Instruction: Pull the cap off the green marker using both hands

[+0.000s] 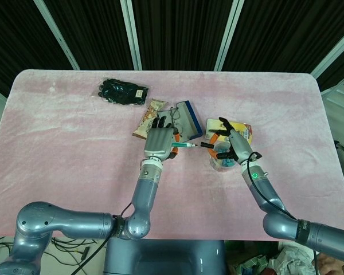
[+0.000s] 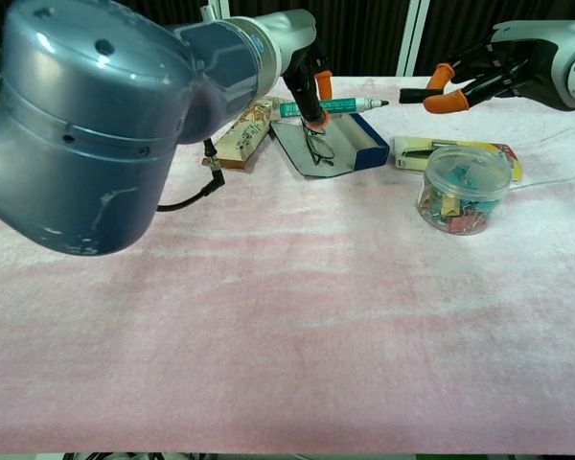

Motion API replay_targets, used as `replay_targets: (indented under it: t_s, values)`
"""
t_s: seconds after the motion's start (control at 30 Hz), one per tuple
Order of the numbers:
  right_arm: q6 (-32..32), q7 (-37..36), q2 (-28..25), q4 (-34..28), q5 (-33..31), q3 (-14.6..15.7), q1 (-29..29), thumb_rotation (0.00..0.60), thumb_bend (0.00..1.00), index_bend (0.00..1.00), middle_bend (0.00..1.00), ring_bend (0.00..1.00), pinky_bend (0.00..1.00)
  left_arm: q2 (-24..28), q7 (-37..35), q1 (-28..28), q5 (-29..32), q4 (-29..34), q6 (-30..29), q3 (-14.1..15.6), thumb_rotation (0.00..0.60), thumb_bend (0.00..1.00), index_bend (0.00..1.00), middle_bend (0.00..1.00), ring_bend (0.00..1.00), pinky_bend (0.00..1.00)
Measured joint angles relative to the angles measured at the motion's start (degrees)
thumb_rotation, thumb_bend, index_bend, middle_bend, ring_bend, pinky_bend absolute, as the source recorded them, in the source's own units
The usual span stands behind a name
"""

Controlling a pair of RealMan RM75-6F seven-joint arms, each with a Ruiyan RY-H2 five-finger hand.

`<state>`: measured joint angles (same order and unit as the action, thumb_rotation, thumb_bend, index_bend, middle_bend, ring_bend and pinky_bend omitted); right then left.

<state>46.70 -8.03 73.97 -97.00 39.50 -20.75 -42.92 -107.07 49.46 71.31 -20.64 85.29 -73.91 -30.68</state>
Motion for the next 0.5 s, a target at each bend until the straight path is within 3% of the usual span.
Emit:
replay_targets:
  t_s: [0.2, 0.5]
  values:
    - [-0.5, -1.3, -1.9, -1.0, 2.7, 1.6, 2.5, 0.600, 0.45, 0.76, 0.00, 0.04, 0.16, 4.4, -1.4, -4.5, -2.0, 4.0, 0.6, 3.7, 0.600, 0.51, 0.67, 0.30, 0.00, 0.00]
    - [3.5, -0.6, 3.3, 2.1, 8.7, 5.5, 4.9, 0.600, 0.45, 0.76, 0.00, 0.04, 0.16, 8.5, -5.2, -10.4, -5.2, 6.1, 4.2, 10.4, 0.600, 0.51, 0.66, 0.30, 0.00, 0.00]
